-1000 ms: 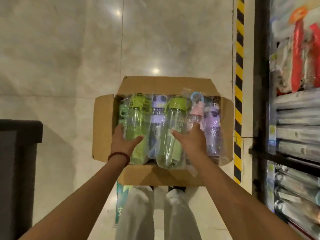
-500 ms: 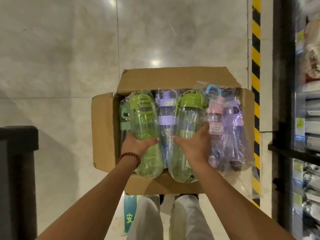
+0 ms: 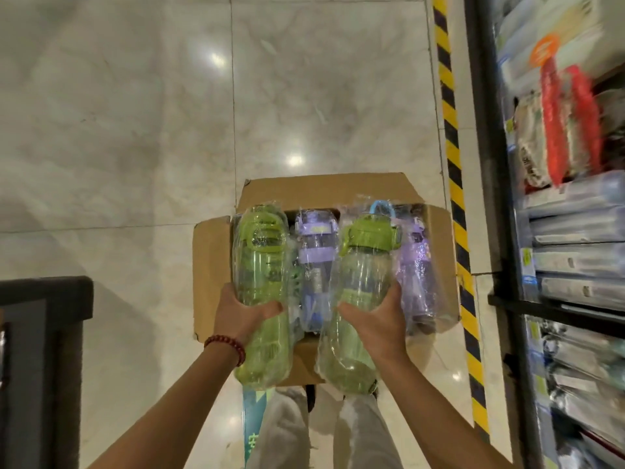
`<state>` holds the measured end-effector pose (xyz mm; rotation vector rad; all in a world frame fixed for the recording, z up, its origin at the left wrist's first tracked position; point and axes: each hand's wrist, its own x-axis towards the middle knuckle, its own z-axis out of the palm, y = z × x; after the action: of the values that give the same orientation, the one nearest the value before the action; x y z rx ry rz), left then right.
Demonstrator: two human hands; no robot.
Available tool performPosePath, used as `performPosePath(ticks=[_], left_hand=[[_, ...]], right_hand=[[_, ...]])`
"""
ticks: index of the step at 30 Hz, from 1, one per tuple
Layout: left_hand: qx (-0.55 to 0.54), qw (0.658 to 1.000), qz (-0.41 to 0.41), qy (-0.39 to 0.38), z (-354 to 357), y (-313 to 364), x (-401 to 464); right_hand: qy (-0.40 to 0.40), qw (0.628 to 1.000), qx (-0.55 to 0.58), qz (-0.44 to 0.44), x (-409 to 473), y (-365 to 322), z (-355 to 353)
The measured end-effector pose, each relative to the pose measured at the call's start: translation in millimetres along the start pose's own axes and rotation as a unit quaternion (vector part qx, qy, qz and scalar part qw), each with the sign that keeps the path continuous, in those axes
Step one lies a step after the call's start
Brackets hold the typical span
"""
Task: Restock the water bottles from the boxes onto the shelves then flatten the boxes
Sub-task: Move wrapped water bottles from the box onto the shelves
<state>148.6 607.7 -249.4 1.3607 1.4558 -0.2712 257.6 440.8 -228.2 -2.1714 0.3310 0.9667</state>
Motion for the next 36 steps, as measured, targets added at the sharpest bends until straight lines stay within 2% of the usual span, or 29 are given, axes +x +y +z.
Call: performPosePath(ticks=[6, 12, 17, 23, 29, 32, 36], left_hand=[[0.007, 0.993, 0.113, -0.027, -27, 82, -57], [-0.011, 0.963, 0.254, -0.093, -38, 181, -133], [0.015, 0.911, 0.384, -0.149, -44, 271, -220], [-0.028, 0.828, 0.524, -0.197, -35, 359, -370], [-0.047, 0.726, 0.634, -0.262, -5, 376, -525], [-0.049, 0.692, 0.658, -0.294, 22, 361, -592], [-0.039, 0.663, 0.666, -0.339, 68, 318, -675]], right_hand=[[0.074, 0.991, 0.089, -0.065, -44, -56, -70], [0.143, 0.965, 0.178, -0.129, -104, -112, -153], [0.198, 0.931, 0.224, -0.207, -176, -149, -234], [0.309, 0.853, 0.285, -0.311, -276, -174, -341], [0.421, 0.780, 0.294, -0.358, -391, -142, -435], [0.484, 0.745, 0.277, -0.365, -443, -98, -471], [0.529, 0.725, 0.271, -0.348, -507, -26, -505]])
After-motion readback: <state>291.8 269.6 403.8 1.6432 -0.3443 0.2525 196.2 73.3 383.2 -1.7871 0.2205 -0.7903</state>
